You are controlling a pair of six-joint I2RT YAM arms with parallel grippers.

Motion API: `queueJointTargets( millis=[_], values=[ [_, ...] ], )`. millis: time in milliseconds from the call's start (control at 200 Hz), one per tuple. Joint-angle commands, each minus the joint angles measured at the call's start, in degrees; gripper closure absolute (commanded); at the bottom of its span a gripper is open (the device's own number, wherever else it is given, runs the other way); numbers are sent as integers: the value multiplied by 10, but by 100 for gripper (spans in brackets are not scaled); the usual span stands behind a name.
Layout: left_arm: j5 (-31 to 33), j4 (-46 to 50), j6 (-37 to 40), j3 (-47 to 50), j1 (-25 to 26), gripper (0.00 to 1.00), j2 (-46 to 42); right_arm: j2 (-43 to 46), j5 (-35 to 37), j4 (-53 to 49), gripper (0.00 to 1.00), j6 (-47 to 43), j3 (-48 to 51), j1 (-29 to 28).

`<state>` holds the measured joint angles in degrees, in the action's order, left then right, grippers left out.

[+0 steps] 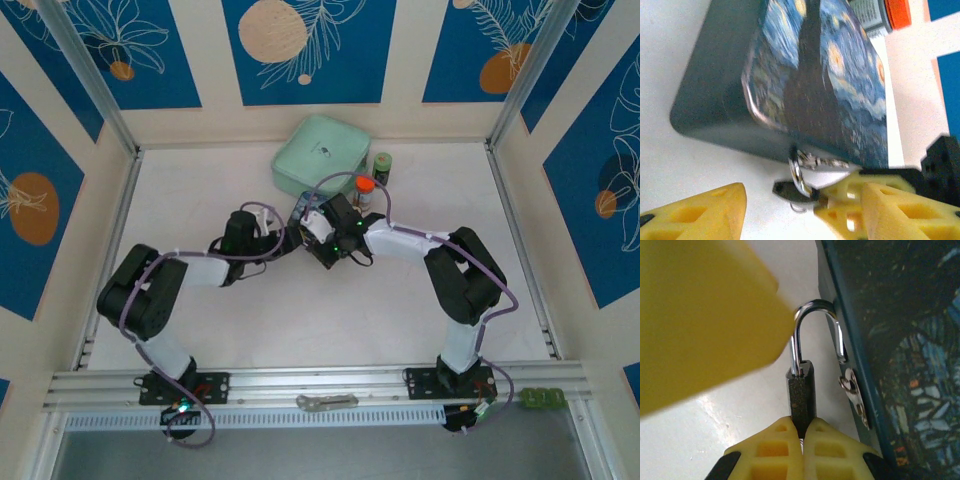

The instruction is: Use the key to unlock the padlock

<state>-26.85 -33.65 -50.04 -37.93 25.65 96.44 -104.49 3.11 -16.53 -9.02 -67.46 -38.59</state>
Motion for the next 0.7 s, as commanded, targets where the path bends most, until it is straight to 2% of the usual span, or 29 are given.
queueJointTargets(
  millis=[0, 115, 415, 545, 695],
  values=[
    [-30, -59, -3, 31, 8, 42, -2, -4, -28, 21, 100, 4, -6, 5],
    [-20, -108, -27, 41, 11, 46, 27, -4, -33, 25, 100, 13, -2, 8],
    [43, -212, -86, 32, 12, 45, 72, -12, -47, 25, 100, 15, -6, 6],
    [82, -259, -108, 78, 7, 42, 47, -8, -61, 19, 100, 27, -11, -10],
    [109, -225, -104, 124, -10, 38, -17, 7, -77, 7, 100, 64, 1, -29]
  ],
)
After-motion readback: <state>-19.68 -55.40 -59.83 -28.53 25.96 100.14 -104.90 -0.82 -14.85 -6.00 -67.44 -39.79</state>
